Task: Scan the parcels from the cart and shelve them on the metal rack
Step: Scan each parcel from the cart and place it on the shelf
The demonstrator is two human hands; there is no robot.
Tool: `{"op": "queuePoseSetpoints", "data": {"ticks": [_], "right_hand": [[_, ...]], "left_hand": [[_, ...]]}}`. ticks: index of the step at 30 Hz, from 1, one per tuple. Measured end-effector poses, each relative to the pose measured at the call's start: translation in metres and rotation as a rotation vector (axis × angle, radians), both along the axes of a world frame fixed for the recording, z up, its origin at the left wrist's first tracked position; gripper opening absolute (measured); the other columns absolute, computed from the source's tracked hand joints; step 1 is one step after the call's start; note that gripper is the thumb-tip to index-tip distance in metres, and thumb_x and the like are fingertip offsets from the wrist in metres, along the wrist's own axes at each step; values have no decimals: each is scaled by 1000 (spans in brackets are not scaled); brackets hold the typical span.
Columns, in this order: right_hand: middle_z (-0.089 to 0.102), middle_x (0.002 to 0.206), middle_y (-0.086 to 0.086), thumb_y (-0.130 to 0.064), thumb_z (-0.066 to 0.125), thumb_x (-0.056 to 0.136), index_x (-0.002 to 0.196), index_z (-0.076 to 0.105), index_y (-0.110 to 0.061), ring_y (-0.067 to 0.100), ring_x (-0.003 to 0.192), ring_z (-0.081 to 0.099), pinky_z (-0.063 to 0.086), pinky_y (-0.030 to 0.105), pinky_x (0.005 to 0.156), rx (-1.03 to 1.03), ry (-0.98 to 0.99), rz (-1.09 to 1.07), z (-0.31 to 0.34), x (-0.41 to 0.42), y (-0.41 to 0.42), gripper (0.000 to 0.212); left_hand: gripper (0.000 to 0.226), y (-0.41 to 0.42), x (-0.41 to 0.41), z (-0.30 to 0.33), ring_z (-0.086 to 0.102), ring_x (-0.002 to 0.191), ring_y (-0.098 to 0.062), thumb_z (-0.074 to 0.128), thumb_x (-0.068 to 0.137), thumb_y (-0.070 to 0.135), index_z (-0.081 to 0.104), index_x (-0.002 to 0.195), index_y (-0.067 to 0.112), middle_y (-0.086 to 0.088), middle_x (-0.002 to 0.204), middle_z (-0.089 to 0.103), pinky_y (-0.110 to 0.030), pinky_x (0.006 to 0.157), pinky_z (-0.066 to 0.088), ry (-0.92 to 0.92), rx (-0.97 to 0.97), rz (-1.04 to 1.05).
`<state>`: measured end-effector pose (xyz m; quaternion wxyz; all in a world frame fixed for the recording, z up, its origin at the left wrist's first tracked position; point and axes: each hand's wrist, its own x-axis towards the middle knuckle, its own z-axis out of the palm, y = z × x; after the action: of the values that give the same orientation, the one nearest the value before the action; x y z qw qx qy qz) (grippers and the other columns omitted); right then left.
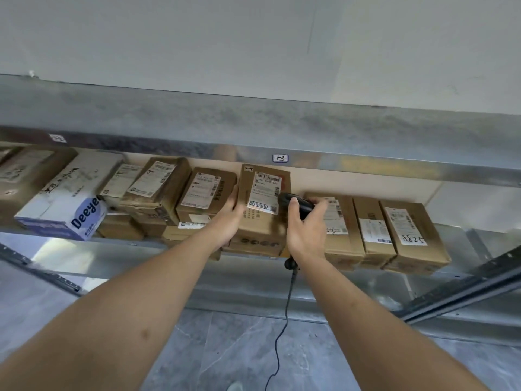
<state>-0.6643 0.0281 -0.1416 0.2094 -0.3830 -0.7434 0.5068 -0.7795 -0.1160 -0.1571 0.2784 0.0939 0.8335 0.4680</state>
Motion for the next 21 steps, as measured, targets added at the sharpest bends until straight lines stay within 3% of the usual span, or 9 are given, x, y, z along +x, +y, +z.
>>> {"op": "queuePoseSetpoints", "data": {"ticks": [2, 4, 5, 7, 9, 13, 17, 21], "right_hand": [[65, 109, 0, -54, 50, 105, 129, 39, -22, 30, 104, 65, 52, 49, 95, 20, -18, 6, -2, -7, -5, 41], [63, 106, -1, -54, 49, 105, 130, 38, -21, 30, 101, 64, 51, 45, 91, 36, -25, 9, -1, -10, -8, 43], [63, 106, -1, -53, 49, 105, 131, 38, -20, 29, 99, 63, 48, 41, 87, 37, -22, 10, 0, -12, -8, 43], [61, 106, 0, -51, 50, 106, 130, 38, -18, 27, 95, 58, 42, 37, 84, 39, -15, 16, 4, -14, -9, 43], [60, 106, 0, -49, 50, 106, 130, 38, -18, 25, 95, 57, 41, 35, 84, 29, -1, 33, 7, -17, -11, 41], [66, 114, 3, -51, 50, 105, 132, 38, -22, 27, 98, 61, 45, 37, 84, 35, 1, 81, 8, -25, -18, 42], [68, 116, 8, -51, 51, 104, 132, 37, -21, 33, 103, 65, 49, 41, 86, 56, -8, 83, 7, -28, -20, 44], [67, 112, 8, -50, 50, 105, 132, 35, -21, 32, 98, 64, 51, 42, 83, 127, -8, 75, 11, -28, -21, 42]], "left_hand": [[61, 0, -3, 1, 57, 126, -25, 29, 105, 66, 16, 163, 52, 6, 157, 46, -34, 97, 46, 112, -103, -23], [53, -1, -7, 6, 61, 95, -19, 38, 108, 55, 41, 157, 35, 1, 138, 61, -31, 82, 49, 279, -254, -57], [46, -2, -10, 8, 61, 92, -21, 45, 107, 51, 56, 143, 25, -3, 126, 68, -34, 82, 51, 367, -316, -54], [34, -3, -14, 15, 62, 89, -26, 59, 103, 43, 66, 118, 14, -6, 102, 68, -38, 81, 54, 513, -382, -37], [31, -3, -15, 20, 58, 87, -26, 67, 100, 36, 67, 116, 10, -7, 95, 61, -39, 78, 51, 646, -423, -65], [36, -5, -17, 21, 62, 114, -35, 66, 102, 35, 69, 130, 13, -15, 131, 58, -46, 97, 54, 799, -461, -245], [47, -10, -20, 19, 50, 139, -32, 49, 108, 40, 54, 150, 21, -5, 158, 45, -50, 105, 50, 803, -518, -451], [52, -11, -19, 19, 40, 148, -32, 43, 110, 42, 44, 157, 20, -7, 166, 36, -51, 111, 46, 810, -587, -491]]}}
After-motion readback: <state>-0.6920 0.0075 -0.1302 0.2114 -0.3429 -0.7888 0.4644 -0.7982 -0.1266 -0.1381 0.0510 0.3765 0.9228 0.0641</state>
